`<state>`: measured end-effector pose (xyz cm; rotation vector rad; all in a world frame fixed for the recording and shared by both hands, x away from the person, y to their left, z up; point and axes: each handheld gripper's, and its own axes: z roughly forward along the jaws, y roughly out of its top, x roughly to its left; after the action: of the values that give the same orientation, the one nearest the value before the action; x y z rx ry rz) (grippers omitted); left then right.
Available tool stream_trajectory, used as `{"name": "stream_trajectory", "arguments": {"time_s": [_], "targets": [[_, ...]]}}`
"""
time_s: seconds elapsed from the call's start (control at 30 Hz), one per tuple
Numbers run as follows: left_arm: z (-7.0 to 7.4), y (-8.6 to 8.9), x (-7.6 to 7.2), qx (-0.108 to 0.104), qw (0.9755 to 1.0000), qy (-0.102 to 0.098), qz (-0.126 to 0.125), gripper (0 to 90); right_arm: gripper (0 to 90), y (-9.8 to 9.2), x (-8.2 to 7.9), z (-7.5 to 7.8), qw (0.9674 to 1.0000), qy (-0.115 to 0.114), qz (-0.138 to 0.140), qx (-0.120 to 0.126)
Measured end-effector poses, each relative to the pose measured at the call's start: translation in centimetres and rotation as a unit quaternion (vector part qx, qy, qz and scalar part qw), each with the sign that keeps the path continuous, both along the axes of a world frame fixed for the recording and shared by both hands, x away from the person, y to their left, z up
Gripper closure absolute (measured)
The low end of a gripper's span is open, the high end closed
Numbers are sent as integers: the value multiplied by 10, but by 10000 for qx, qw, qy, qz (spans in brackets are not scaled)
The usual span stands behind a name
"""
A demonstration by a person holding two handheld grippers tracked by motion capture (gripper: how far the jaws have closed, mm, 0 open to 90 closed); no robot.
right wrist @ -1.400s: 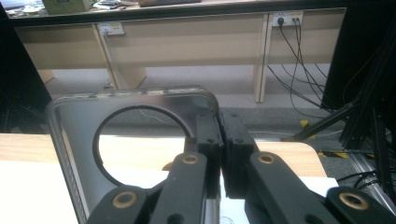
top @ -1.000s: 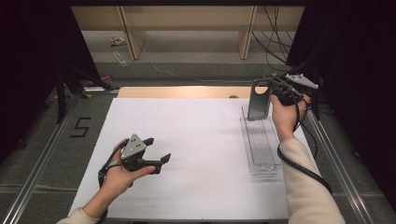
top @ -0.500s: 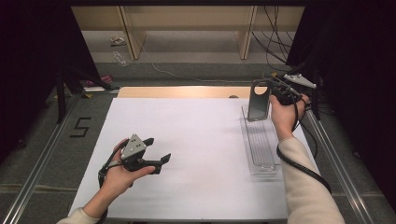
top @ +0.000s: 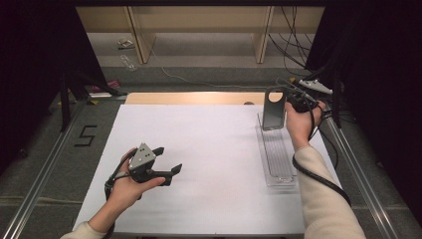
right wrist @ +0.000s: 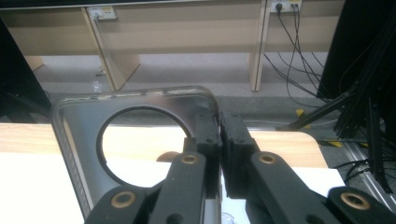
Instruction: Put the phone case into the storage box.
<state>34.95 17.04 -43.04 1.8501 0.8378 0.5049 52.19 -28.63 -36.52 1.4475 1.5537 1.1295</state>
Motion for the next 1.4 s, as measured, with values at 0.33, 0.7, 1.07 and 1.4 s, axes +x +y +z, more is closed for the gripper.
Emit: {"name": "stream_trajectory", "arguments": {"time_s": [0.33, 0.7, 1.07, 1.4], "targets": [[0, 0, 0, -1, 10000, 1, -2, 152, 872, 2, 3, -4, 10000, 67, -14, 6], [0, 0, 0, -5, 10000, -2, -2, 152, 870, 5, 3, -8, 9999, 144, 12, -47], [0, 0, 0, 0, 10000, -1, 5, 152, 868, 6, 7, -16, 9997, 249, 50, -68], [0, 0, 0, -11, 10000, 0, 4, 152, 867, 6, 10, -20, 9995, 301, 60, -66]]}}
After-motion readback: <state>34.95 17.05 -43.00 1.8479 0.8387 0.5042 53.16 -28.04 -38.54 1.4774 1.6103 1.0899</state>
